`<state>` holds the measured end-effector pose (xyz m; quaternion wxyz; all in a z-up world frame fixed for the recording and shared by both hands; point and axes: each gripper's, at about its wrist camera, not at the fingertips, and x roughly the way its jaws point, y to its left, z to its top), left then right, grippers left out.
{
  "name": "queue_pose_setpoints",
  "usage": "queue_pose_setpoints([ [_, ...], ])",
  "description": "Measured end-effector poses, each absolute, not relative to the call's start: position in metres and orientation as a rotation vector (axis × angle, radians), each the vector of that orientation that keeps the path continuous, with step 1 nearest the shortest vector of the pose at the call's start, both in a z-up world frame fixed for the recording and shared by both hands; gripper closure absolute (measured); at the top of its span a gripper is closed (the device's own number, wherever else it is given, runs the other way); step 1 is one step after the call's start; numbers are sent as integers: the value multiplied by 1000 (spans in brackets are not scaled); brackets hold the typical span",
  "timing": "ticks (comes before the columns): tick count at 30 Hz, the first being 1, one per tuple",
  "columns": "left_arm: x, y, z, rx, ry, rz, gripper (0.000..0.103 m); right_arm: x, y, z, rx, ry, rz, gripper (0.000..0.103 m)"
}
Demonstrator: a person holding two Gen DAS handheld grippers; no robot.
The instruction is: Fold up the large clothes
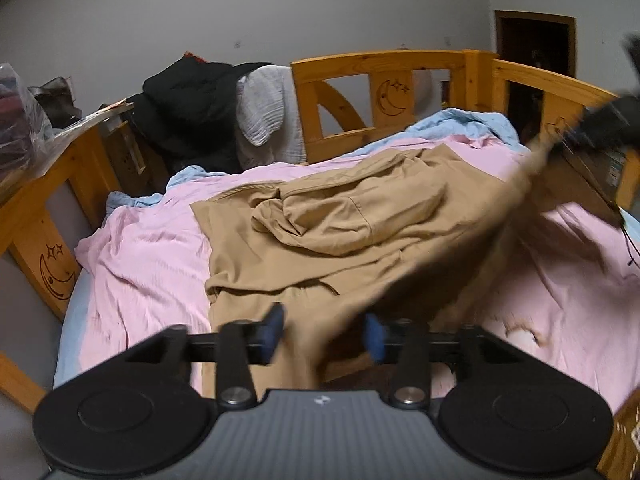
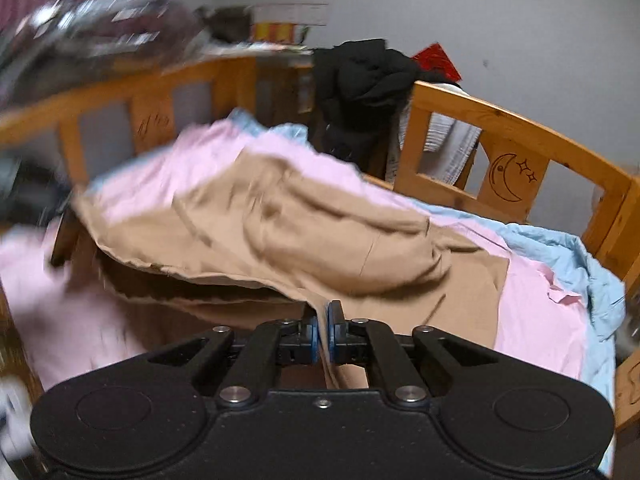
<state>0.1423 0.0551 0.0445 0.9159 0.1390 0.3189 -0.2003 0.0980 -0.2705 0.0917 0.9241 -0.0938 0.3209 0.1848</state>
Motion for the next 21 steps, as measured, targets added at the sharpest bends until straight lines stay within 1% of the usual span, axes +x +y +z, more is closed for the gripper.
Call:
queue_pose_setpoints([
  [3,125,56,40,324,654,-423,35,125,-271,110,-168,672,383,99],
  [5,113,53,34,349,653,-419,30,134,-268,117,-170,683,385,99],
  [10,96,30,4,427,657,-390,27,150,-265,122,-144,708,394,99],
  [14,103,2,-30,523,643,-200,27,155,-264,125,-123,725,391,99],
  [16,110,-6,-44,541,660,-152,31,154,-265,127,-126,727,392,99],
  [17,114,-10,-50,549,679,-130,41,153,-264,127,-125,729,391,99],
  [18,117,-13,-54,561,693,-106,48,153,-264,127,-124,731,391,99],
  [21,119,-15,-57,580,699,-56,55,151,-262,127,-130,734,394,99],
])
